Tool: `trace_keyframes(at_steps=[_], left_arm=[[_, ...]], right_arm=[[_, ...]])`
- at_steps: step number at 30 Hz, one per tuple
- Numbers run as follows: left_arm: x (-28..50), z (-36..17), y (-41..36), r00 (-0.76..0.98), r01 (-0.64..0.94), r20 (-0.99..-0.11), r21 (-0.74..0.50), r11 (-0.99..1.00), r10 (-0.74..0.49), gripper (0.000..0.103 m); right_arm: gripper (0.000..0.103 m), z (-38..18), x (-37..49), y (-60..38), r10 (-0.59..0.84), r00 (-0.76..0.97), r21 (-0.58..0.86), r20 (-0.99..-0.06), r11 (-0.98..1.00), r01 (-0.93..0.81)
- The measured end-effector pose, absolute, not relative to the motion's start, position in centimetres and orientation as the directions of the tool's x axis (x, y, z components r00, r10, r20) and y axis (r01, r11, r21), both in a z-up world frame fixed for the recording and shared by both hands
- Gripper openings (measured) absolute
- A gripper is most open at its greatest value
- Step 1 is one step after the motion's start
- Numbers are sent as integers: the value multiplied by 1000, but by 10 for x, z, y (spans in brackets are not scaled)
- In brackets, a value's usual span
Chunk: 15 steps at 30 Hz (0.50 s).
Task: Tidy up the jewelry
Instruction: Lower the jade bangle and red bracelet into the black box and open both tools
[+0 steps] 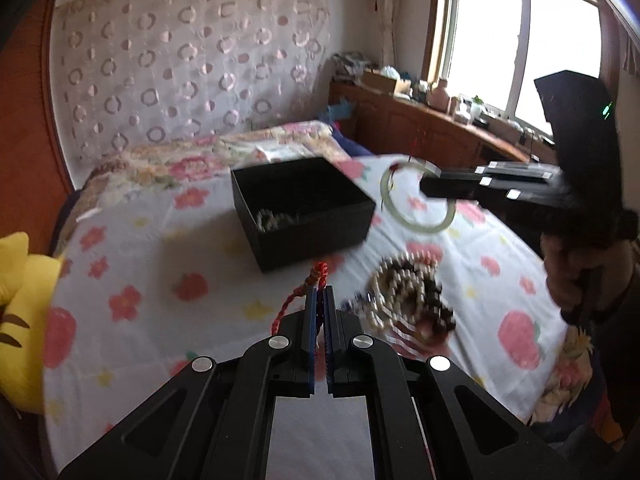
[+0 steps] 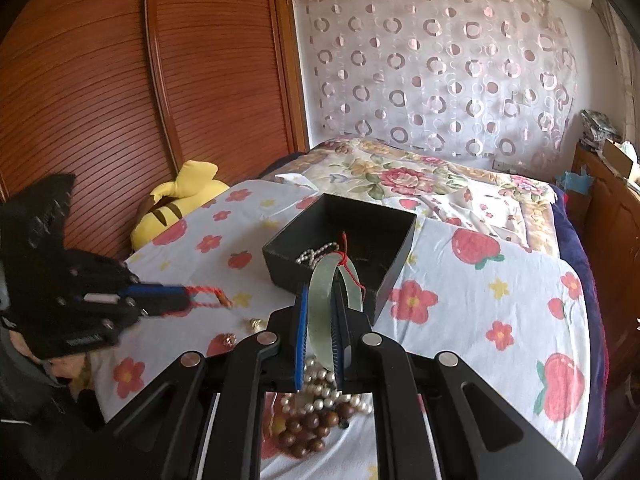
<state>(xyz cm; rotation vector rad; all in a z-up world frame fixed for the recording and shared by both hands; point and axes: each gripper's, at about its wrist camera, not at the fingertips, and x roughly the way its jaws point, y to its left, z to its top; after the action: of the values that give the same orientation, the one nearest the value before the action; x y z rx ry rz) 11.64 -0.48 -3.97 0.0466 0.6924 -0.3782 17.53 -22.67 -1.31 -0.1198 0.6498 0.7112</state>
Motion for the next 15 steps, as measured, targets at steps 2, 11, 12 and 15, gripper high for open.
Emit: trace_keyframes(at_steps=[2,11,12,15], left_arm=[[121,-29,-2,716,352,-617,-83,932,-325,2],[144,-2,8,741,325,-594,-92,941,-313,2],[147,-1,9,742,322,-594,-92,942,-312,2],[155,1,10,740,315,-598,-95,944,-307,2]], right_arm=[[12,-12,184,-225,566,572,110,-595,761,-639],[12,-2,228,-200,553,569,103,-608,766,-634],[12,-2,232,-197,548,571,98,-611,769,-632],[12,-3,242,-186,538,572,86,-620,771,-632]])
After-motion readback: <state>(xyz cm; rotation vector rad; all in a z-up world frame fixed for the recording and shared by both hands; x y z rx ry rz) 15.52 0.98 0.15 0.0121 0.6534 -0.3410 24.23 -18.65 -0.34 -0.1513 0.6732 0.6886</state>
